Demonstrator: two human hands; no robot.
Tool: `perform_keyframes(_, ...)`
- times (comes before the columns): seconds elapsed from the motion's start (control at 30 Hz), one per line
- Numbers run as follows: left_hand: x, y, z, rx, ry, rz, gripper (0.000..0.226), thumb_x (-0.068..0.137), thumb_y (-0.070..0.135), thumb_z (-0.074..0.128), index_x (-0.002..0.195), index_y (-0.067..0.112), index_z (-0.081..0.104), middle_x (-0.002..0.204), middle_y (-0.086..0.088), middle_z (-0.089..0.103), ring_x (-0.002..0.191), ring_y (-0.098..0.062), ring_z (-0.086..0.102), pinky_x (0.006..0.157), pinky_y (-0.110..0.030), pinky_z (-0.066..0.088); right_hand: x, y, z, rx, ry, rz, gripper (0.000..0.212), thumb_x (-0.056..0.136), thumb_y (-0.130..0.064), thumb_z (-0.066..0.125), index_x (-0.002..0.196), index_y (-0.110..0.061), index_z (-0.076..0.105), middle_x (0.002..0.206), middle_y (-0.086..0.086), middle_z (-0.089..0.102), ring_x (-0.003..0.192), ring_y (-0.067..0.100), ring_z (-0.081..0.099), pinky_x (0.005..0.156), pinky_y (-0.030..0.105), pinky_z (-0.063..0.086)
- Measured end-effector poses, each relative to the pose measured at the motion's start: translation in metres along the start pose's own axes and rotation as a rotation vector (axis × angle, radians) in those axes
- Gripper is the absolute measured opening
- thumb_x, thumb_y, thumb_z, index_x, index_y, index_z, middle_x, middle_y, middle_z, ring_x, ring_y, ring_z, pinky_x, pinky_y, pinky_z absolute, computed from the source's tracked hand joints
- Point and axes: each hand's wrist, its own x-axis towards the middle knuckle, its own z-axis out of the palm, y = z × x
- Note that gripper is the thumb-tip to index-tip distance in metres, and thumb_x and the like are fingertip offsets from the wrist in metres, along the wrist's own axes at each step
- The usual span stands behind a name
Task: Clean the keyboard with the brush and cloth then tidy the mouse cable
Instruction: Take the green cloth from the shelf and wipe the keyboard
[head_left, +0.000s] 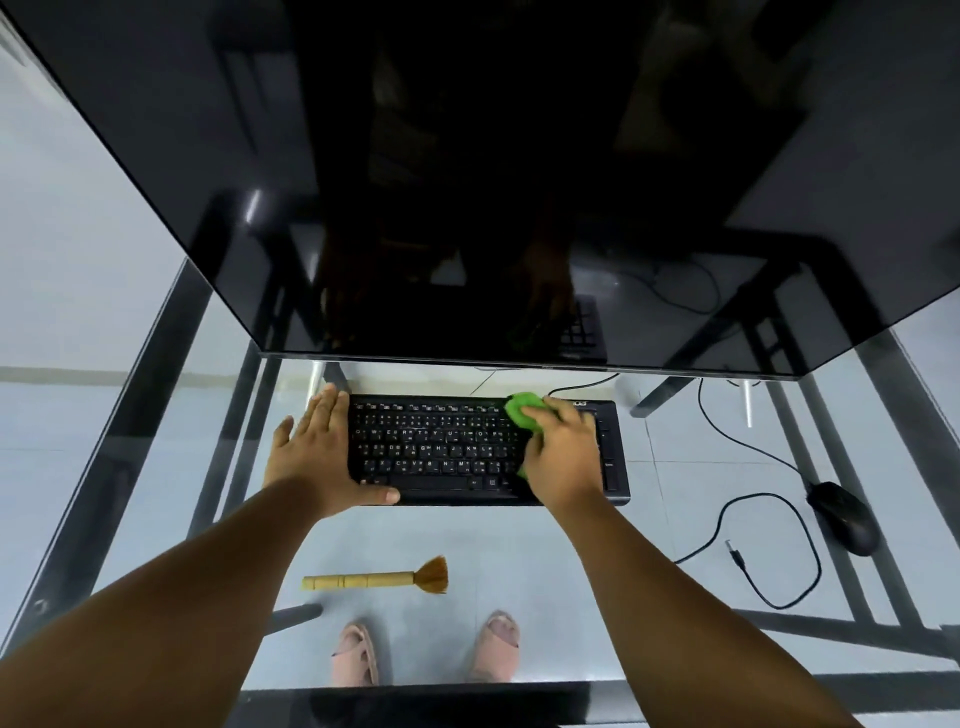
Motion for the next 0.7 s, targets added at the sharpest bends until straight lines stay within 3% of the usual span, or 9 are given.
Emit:
perform_keyframes(0.1,0.000,-0.009,0.000,-0.012,-0.016,0.011,0.146,0.049,0.091,0.058,0.154,0.016,-0.009,0.163,-0.001,-0.012,0.150,-0.018,0.007,0.122,-0.042,0.004,0.010,-0.023,0.006,-0.020,-0.035,0.057,0.047,0.090,-0.008,0.052,0.136,-0.018,0.057,0.144,0.005,0.045,0.120,0.029,0.040,0.105,0.031,0.037)
perform_keyframes(0.3,0.004,-0.017,-0.006,-0.007,-0.023,0.062,0.141,0.051,0.080,0.071,0.155,0.018,-0.003,0.164,0.002,-0.005,0.147,-0.018,0.021,0.120,-0.039,0.012,0.014,-0.046,0.014,-0.021,-0.198,-0.222,0.053,0.090,-0.004,0.052,0.140,-0.019,0.052,0.144,0.002,0.043,0.121,0.023,0.039,0.111,0.033,0.038)
perform_keyframes(0.43,0.005,-0.032,-0.009,-0.009,-0.014,0.087,0.139,0.050,0.079,0.072,0.154,0.021,0.001,0.164,0.004,-0.001,0.147,-0.018,0.023,0.121,-0.041,0.013,0.015,-0.029,0.002,-0.061,-0.095,-0.023,0.051,0.090,-0.003,0.050,0.137,-0.023,0.055,0.141,0.000,0.047,0.122,0.024,0.039,0.110,0.030,0.036)
perform_keyframes(0.57,0.002,-0.040,-0.004,-0.050,0.002,0.020,0.141,0.047,0.083,0.069,0.155,0.021,0.001,0.164,0.003,0.003,0.148,-0.018,0.019,0.121,-0.043,0.011,0.024,-0.052,0.010,-0.077,-0.127,0.094,0.055,0.088,-0.003,0.050,0.138,-0.024,0.054,0.139,0.001,0.047,0.118,0.024,0.039,0.105,0.030,0.037)
perform_keyframes(0.7,0.001,-0.043,-0.001,-0.056,-0.012,0.030,0.140,0.052,0.083,0.067,0.155,0.020,-0.003,0.164,0.003,0.005,0.148,-0.017,0.019,0.121,-0.043,0.010,0.016,-0.098,0.031,-0.007,-0.243,-0.158,0.060,0.088,0.000,0.052,0.142,-0.026,0.049,0.140,-0.004,0.042,0.119,0.019,0.037,0.114,0.030,0.033)
